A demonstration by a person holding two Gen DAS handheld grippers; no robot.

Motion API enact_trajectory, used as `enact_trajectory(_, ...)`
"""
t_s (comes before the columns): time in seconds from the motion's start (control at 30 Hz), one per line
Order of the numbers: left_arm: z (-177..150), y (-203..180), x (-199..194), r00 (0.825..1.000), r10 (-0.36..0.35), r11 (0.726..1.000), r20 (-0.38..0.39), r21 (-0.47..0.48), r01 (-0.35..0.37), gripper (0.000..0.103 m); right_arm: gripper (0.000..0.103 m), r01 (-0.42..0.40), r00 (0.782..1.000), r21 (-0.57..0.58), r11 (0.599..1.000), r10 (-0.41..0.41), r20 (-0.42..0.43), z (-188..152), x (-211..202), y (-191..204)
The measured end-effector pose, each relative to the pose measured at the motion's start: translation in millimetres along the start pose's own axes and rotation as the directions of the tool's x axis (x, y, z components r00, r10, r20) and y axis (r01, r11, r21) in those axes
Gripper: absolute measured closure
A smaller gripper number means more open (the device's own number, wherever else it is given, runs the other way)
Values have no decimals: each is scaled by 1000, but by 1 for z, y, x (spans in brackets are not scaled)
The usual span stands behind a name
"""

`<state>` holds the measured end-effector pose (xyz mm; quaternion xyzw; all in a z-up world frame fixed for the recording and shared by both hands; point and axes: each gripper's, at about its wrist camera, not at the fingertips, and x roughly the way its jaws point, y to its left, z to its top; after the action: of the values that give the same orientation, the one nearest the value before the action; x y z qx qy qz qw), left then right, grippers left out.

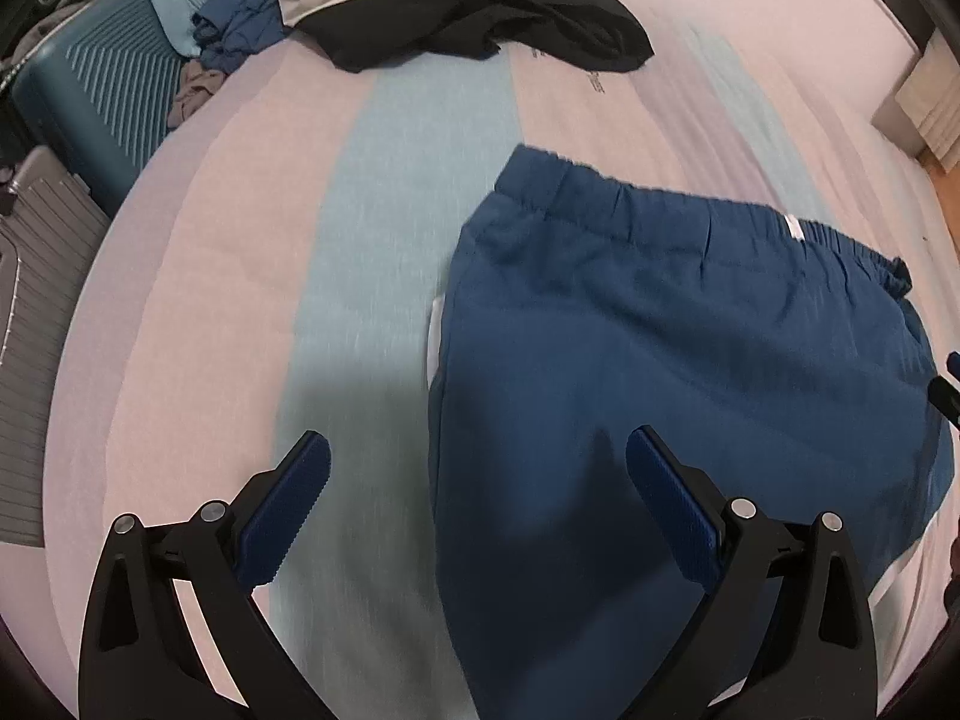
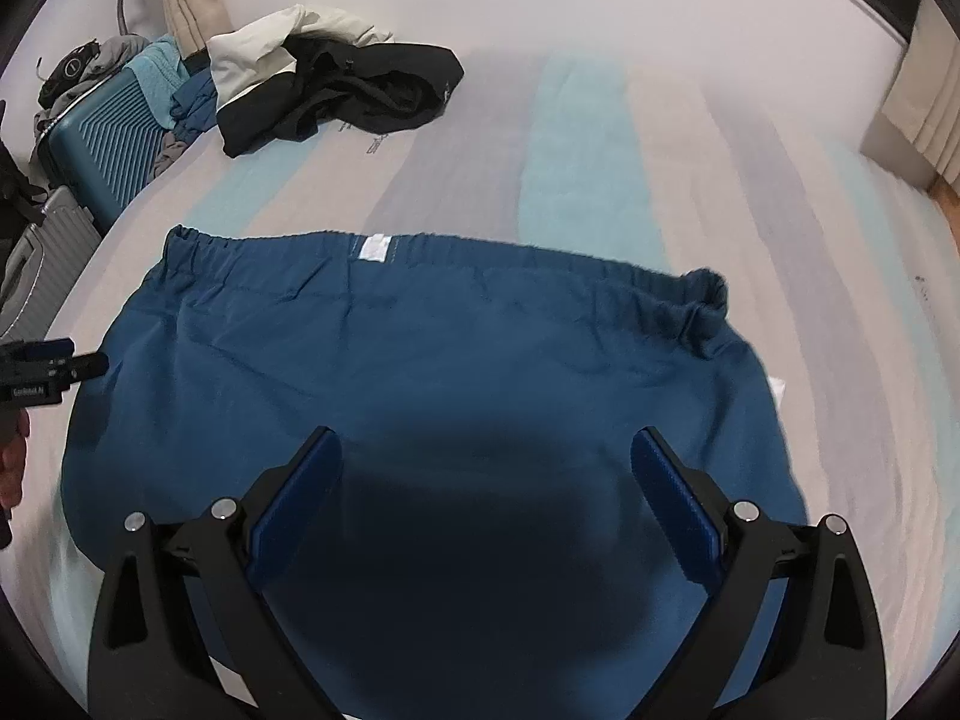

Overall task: Fold large clothes
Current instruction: 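Press the right tool on the folded jacket while the left tool grasps its edge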

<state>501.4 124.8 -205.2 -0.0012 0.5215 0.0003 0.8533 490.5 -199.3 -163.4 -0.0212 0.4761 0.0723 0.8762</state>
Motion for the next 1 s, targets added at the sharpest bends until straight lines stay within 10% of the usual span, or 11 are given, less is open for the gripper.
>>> enact_trajectory(1.0,-35,-1,40,983,-163,987,-81,-10,163,6,6,27,996,-35,999,-30,-88,-48,82,22)
